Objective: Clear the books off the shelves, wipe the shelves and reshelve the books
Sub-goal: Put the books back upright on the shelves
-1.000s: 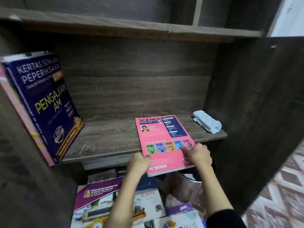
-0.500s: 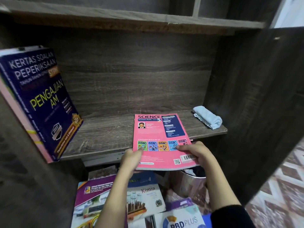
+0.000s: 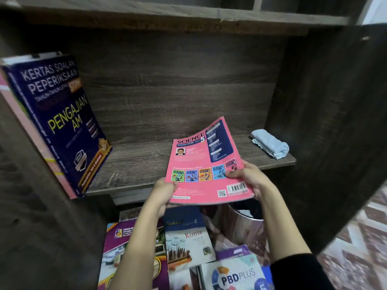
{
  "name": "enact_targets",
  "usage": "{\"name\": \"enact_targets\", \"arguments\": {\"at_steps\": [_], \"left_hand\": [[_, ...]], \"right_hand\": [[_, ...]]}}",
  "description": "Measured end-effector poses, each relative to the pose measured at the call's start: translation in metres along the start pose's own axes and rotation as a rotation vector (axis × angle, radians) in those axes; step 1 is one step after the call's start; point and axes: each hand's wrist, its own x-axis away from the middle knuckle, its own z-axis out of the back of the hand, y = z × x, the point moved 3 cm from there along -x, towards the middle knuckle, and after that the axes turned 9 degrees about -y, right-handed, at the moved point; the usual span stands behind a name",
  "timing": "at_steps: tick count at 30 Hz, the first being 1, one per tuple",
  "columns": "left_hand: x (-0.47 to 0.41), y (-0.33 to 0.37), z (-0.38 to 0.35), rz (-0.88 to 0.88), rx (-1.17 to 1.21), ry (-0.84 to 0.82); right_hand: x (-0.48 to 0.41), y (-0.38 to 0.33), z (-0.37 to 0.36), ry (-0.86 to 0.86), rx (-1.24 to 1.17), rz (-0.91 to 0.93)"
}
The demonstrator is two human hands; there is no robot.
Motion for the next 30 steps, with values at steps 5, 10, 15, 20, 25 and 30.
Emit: {"name": "enact_targets", "arguments": {"at_steps": [5,10,15,20,25,30], "left_hand": [[0.003,0.003,0.015,0.002,0.069,-0.016],[0.008,0.009,0.033,-0.046,0.095,0.024],[0.03,0.044,0.054,-0.265,0.027,0.211],[0.063,0.122,0.068,-0.615,-0.077,0.329],[0.089,0.196,0.089,-0.755,-0.222,0.315],[0.103,0.218,0.112,-0.753,-0.554,0.427]], "right_hand": [[0.017,-0.031,-0.022,-0.019,0.025,0.119],[0.03,-0.054,-0.05,-0.044,0.015,0.252],[0.035,-0.073,-0.09,-0.022,0.115,0.463],[0.022,-0.065,-0.147,0.097,0.317,0.67],[0.015,-0.043,-0.206,0.187,0.347,0.807],[0.0,-0.012,-0.252,0.22,0.461,0.942]]}}
